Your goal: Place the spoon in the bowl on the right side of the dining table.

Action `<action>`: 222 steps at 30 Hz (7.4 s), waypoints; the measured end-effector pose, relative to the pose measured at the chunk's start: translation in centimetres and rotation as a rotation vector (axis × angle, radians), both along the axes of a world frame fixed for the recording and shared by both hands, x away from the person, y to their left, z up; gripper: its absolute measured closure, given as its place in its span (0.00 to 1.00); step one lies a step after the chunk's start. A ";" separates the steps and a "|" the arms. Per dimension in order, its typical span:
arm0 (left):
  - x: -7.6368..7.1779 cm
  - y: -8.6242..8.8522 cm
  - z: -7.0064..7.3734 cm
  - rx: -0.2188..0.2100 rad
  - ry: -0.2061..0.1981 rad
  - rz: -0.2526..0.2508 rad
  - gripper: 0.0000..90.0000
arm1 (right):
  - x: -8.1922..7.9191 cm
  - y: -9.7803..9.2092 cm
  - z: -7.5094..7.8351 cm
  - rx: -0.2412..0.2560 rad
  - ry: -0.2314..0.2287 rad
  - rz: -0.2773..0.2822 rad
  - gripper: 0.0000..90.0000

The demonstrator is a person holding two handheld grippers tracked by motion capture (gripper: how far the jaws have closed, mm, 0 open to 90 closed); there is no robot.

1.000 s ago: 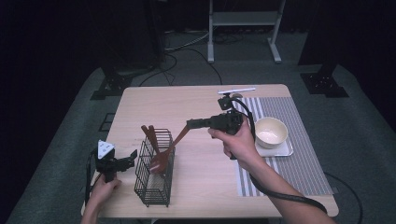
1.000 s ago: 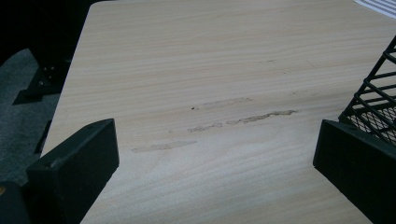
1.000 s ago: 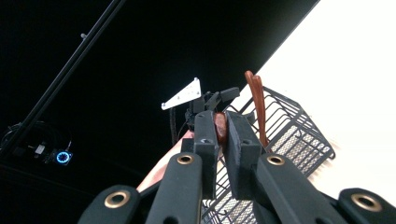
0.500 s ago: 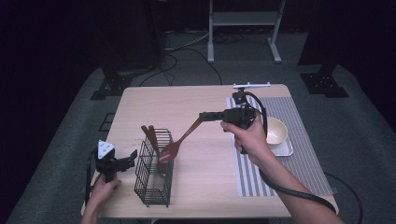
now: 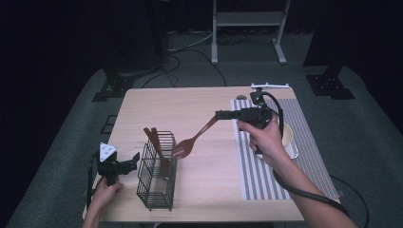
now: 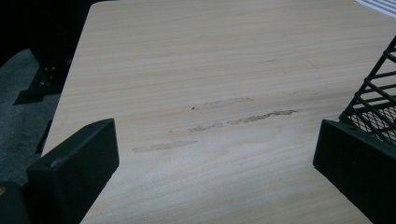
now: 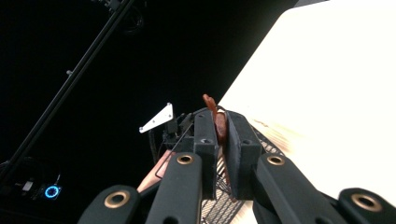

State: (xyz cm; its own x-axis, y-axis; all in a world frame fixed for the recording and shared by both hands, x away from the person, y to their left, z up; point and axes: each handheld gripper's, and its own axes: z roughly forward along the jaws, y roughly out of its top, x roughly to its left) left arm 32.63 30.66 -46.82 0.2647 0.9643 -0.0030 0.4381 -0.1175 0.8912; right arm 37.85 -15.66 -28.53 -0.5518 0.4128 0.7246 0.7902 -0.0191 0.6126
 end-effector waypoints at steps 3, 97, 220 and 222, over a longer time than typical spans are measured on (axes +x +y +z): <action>0.0 0.0 0.0 0.000 -0.001 0.000 0.00 | 0.1 -0.5 0.0 0.002 0.004 -0.013 0.92; 0.0 -0.1 0.0 0.016 -0.002 0.000 0.00 | 1.4 -13.6 -8.5 0.032 0.112 -0.285 0.92; 0.0 -0.5 0.0 0.048 -0.007 0.004 0.00 | 0.2 -26.4 -12.3 -0.014 0.192 -0.624 0.87; 0.0 -0.5 0.0 0.048 -0.007 0.004 0.00 | 0.2 -26.5 -12.4 -0.011 0.194 -0.627 0.85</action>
State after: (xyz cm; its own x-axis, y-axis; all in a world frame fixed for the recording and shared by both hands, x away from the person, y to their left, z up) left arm 32.61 30.19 -46.87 0.2604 0.9645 0.0449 0.4328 -0.1582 0.8875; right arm 38.03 -42.14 -40.93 -0.0635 0.6218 0.7806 0.7277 -0.5065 0.4626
